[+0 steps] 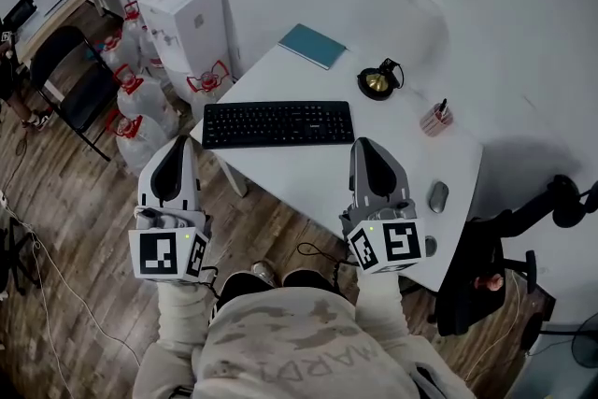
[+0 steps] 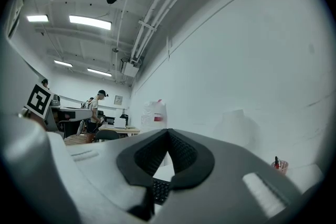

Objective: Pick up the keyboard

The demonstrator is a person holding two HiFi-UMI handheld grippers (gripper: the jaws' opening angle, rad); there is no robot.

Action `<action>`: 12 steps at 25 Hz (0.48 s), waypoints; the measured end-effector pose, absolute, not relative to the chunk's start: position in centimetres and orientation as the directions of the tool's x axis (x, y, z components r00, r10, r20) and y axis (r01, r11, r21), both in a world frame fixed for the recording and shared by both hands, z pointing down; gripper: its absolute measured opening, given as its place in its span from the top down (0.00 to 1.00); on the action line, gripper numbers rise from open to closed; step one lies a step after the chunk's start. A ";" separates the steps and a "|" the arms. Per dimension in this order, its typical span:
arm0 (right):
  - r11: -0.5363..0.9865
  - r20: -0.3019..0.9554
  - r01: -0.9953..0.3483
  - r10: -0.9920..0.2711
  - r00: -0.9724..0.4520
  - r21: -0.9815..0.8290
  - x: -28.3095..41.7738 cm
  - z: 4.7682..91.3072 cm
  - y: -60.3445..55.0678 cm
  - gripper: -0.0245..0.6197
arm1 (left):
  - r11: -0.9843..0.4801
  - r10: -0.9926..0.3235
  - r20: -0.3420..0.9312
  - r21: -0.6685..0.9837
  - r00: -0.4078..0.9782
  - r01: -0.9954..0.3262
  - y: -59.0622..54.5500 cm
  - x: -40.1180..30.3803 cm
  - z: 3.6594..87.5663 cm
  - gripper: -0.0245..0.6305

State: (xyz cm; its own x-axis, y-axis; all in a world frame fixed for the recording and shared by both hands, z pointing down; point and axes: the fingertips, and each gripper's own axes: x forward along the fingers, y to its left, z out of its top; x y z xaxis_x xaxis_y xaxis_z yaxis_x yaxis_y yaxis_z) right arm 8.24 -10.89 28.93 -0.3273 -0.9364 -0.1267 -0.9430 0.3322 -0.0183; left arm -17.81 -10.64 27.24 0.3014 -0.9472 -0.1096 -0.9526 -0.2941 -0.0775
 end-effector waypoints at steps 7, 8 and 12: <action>0.299 -0.118 -0.954 -0.948 -0.295 -0.017 6.2 29.4 -12.1 0.95 | -0.319 -0.940 -0.102 -0.069 0.324 -0.945 -12.6 -20.3 28.1 0.95; 0.294 -0.113 -0.956 -0.950 -0.291 -0.013 6.0 29.5 -12.2 0.95 | -0.319 -0.941 -0.100 -0.068 0.325 -0.945 -12.9 -20.6 28.2 0.95; 0.274 -0.088 -0.962 -0.958 -0.273 0.000 5.7 30.1 -12.9 0.95 | -0.325 -0.940 -0.089 -0.058 0.329 -0.944 -13.9 -21.4 28.9 0.95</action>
State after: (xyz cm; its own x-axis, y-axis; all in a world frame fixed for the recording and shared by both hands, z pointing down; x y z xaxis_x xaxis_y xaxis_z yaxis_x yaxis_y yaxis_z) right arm 5.72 -12.88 30.08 -0.2734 -0.9578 -0.0882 -0.9616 0.2745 0.0003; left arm -21.42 -13.86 28.92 0.3288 -0.9402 -0.0885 -0.9440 -0.3247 -0.0582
